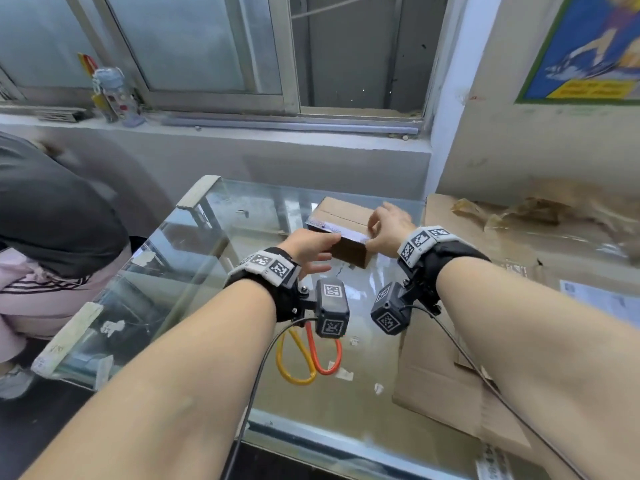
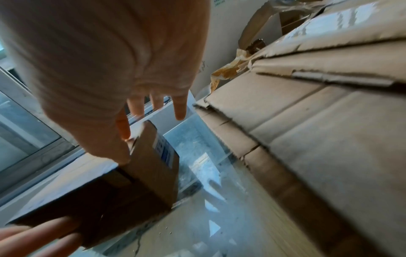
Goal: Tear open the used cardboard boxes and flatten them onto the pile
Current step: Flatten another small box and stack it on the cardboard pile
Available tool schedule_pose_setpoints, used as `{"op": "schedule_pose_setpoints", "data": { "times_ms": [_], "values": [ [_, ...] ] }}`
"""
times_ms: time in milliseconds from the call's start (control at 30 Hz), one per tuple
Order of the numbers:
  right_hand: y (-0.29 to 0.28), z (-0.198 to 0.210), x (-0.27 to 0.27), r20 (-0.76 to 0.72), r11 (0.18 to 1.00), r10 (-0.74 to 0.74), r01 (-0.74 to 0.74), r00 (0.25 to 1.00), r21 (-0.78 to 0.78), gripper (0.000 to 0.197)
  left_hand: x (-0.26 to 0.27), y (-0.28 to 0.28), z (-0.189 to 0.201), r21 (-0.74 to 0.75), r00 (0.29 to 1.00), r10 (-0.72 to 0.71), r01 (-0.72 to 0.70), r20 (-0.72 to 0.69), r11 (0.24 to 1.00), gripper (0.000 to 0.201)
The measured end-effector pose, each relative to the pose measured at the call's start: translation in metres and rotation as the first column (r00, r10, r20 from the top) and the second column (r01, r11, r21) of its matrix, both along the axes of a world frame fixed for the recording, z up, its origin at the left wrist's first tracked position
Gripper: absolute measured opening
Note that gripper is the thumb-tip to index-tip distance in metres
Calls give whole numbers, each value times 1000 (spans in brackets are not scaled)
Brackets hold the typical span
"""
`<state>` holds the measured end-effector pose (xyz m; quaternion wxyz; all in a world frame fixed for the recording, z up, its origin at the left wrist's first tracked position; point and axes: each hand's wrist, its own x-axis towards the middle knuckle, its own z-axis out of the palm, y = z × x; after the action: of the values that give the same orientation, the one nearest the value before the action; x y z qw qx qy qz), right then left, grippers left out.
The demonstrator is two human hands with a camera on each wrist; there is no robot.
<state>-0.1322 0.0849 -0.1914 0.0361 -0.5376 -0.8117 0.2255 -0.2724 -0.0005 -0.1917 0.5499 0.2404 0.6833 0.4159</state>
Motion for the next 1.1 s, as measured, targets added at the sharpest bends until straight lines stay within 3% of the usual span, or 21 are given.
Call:
{"op": "schedule_pose_setpoints", "data": {
  "times_ms": [133,200,300,433,533,667,733,833,933,1100],
  "values": [
    [-7,8,17,-74,994,48,-54,996,-90,29,19,13,-10,17,935,261,-273,240,962,29],
    [-8,10,26,-170,985,38,-65,985,-158,25,26,16,-13,6,909,328,-340,256,940,25],
    [-9,17,43,-384,966,-117,16,916,-256,31,36,14,-11,45,957,230,-241,177,970,29],
    [-2,37,75,-514,957,-267,162,815,-241,82,55,9,1,160,992,107,-116,62,980,40],
    [-1,58,108,-545,957,-211,59,811,-283,117,80,2,19,225,999,-16,28,-52,974,39],
    [-15,71,136,-636,924,-136,-135,760,-359,136,111,-7,34,231,988,-130,146,-83,962,45],
    [-22,75,150,-680,914,-107,-197,725,-354,122,129,-13,39,247,987,-136,154,-88,957,44],
    [-32,81,177,-661,938,-11,-222,750,-267,88,152,-24,50,272,979,-192,202,-65,941,38],
    [-35,76,203,-611,965,44,-193,791,-181,79,172,-36,67,336,947,-316,279,60,900,26],
    [-46,65,229,-603,963,52,-199,796,-180,80,204,-40,69,350,989,-91,45,118,936,15]
  ]
}}
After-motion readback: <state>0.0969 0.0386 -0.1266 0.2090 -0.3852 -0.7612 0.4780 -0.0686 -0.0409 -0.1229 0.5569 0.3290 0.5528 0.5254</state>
